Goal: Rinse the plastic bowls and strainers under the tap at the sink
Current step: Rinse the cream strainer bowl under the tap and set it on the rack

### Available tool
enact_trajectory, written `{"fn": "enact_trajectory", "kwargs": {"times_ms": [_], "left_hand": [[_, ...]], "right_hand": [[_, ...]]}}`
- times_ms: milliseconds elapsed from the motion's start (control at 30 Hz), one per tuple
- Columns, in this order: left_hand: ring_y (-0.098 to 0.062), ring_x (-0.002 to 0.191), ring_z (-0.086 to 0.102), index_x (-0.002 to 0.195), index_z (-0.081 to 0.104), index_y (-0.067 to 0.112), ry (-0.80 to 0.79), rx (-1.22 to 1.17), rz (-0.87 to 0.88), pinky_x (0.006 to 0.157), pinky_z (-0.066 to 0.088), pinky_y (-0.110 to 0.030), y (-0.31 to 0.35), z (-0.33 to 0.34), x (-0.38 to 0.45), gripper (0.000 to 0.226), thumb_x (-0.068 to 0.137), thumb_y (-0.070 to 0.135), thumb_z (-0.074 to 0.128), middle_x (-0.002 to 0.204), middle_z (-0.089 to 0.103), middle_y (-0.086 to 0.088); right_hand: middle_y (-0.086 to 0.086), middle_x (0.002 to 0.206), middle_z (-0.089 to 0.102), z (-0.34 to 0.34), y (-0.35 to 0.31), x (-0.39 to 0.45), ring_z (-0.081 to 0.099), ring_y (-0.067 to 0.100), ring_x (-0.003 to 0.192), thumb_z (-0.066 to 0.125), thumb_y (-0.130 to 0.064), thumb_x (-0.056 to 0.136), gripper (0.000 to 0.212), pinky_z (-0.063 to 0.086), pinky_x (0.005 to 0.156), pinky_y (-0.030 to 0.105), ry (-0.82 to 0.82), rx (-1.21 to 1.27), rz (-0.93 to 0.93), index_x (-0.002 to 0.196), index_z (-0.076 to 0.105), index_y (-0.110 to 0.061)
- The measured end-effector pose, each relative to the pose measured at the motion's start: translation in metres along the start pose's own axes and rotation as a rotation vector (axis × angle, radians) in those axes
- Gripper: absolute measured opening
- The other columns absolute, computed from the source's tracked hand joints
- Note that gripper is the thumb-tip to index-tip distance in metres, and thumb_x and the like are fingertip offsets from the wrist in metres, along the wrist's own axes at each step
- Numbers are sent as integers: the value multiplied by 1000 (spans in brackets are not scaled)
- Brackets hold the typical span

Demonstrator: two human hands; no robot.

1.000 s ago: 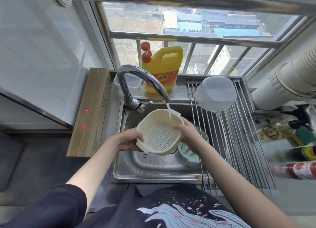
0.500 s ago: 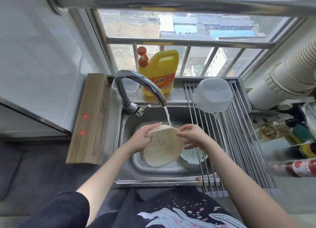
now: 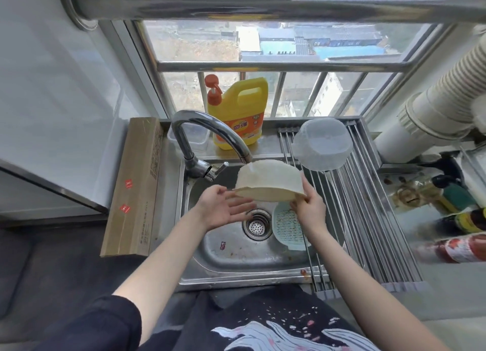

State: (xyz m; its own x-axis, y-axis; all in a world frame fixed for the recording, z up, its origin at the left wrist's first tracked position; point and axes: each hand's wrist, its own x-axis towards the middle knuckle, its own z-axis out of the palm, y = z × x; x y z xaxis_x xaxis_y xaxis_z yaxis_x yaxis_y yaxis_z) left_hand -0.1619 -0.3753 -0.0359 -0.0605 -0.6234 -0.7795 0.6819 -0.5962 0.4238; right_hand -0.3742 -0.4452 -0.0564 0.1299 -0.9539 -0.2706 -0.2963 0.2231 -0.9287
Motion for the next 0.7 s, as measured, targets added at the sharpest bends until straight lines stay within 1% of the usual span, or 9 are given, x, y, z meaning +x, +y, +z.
{"fn": "enact_trajectory", "kwargs": {"times_ms": [100, 167, 233, 300, 367, 467, 533, 600, 700], "left_hand": [[-34, 70, 70, 120, 50, -7, 39, -287, 19, 56, 59, -44, 7, 10, 10, 55, 103, 40, 28, 90, 68, -24], [-27, 66, 69, 124, 52, 2, 163, -321, 80, 50, 58, -37, 7, 17, 20, 43, 102, 35, 38, 83, 69, -15], [-28, 86, 67, 126, 55, 3, 276, -194, 178, 67, 60, -38, 4, 17, 26, 46, 100, 38, 40, 101, 68, -14], [-31, 103, 64, 117, 62, 3, 285, -47, 256, 92, 52, -45, 2, 12, 29, 50, 100, 44, 38, 117, 66, -17], [-28, 100, 66, 101, 67, 8, 214, 98, 331, 93, 52, -41, 0, 13, 20, 50, 101, 45, 32, 108, 70, -15], [-16, 83, 70, 101, 69, 19, 75, 377, 489, 72, 56, -28, -2, 15, 10, 50, 99, 50, 30, 90, 74, -4], [-16, 79, 69, 99, 69, 22, 92, 472, 546, 70, 55, -30, -1, 11, 10, 45, 97, 51, 35, 87, 73, -2], [-18, 63, 62, 87, 67, 19, 186, 485, 574, 56, 48, -31, 0, 6, 8, 44, 94, 54, 41, 72, 67, -2], [-14, 43, 50, 74, 63, 17, 247, 397, 515, 39, 30, -18, -3, 3, 6, 48, 90, 59, 46, 53, 59, 2]], "right_hand": [[-6, 134, 58, 2, 13, -5, 52, 12, 126, 51, 6, 90, 61, 43, 105, 38, -112, 29, 2, 138, 49, -30], [0, 136, 56, -1, 17, -7, 55, 15, 124, 41, 23, 82, 74, 47, 100, 37, -212, 262, 159, 136, 50, -26], [8, 137, 55, -9, 16, -9, 62, 24, 114, 32, 28, 78, 74, 54, 85, 36, -297, 620, 374, 129, 55, -21], [12, 135, 55, -16, 13, -13, 62, 32, 111, 37, 12, 87, 52, 56, 83, 44, -352, 797, 482, 127, 54, -17], [14, 136, 53, -16, 12, -13, 55, 35, 119, 50, -25, 90, 45, 52, 90, 51, -408, 766, 525, 135, 48, -20], [14, 136, 55, -11, 5, -11, 52, 35, 124, 59, -64, 76, 77, 44, 97, 59, -555, 598, 475, 138, 47, -20], [14, 132, 58, -13, -2, -8, 53, 35, 124, 72, -65, 64, 88, 43, 96, 62, -583, 514, 409, 134, 51, -15], [11, 125, 62, -20, -9, -4, 55, 32, 121, 81, -62, 54, 91, 48, 92, 58, -578, 383, 335, 125, 54, -12], [7, 115, 65, -31, -17, 1, 61, 25, 114, 89, -51, 48, 89, 50, 91, 54, -665, 264, 280, 117, 53, -9]]}}
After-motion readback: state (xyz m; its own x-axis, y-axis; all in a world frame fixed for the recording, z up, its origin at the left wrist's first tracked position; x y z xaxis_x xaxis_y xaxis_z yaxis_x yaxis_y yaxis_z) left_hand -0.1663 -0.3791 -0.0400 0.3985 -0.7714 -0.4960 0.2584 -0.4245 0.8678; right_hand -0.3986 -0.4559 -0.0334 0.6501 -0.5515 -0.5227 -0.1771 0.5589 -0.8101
